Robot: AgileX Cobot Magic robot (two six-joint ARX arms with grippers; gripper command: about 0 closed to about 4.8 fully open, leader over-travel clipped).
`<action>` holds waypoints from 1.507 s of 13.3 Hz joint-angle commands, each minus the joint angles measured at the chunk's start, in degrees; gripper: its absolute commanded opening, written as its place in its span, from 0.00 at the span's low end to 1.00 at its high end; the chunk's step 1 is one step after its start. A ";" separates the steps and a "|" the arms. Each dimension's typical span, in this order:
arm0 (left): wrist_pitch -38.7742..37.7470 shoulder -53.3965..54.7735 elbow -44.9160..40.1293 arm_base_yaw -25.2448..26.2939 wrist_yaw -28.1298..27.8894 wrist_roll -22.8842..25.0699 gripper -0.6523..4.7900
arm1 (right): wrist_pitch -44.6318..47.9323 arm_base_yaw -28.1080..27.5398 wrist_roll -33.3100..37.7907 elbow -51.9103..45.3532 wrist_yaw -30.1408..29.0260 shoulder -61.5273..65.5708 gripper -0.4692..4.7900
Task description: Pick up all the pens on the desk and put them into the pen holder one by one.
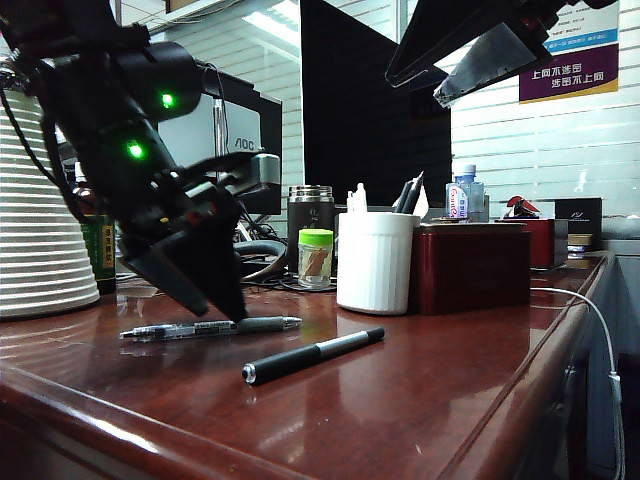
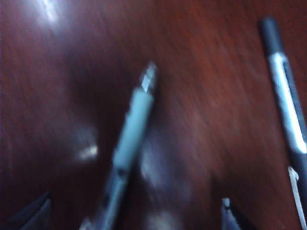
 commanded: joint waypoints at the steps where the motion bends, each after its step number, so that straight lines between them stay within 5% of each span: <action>1: 0.81 2.34 0.31 -0.02 0.35 0.24 0.97 | 0.74 0.00 -0.11 0.26 -0.15 -0.17 0.99; 4: 0.72 5.57 0.28 -0.02 0.33 0.00 0.95 | 0.63 0.00 -0.09 0.26 -0.15 -0.17 0.98; 5: 0.72 5.92 0.28 -0.02 0.33 -0.04 0.86 | 0.57 0.00 -0.09 0.26 -0.15 -0.17 0.99; 6: 0.72 5.95 0.28 -0.02 0.31 -0.52 0.67 | 0.55 0.00 -0.09 0.26 -0.15 -0.17 0.98; 8: 0.42 5.92 0.28 -0.02 0.33 -3.61 0.12 | 0.55 0.00 -0.09 0.26 -0.13 -0.17 0.98; 12: 0.04 4.74 0.31 -0.02 0.50 -4.07 0.11 | 0.55 0.00 -0.09 0.26 -0.11 -0.17 0.98; 15: 9.77 -1.90 0.31 -0.02 4.61 -7.37 0.11 | 1.07 -0.02 -0.02 0.26 0.11 -0.24 0.98; 20: 50.73 -10.32 0.31 -0.02 9.64 -34.21 0.11 | 5.60 -0.20 0.50 0.44 4.79 -4.07 0.98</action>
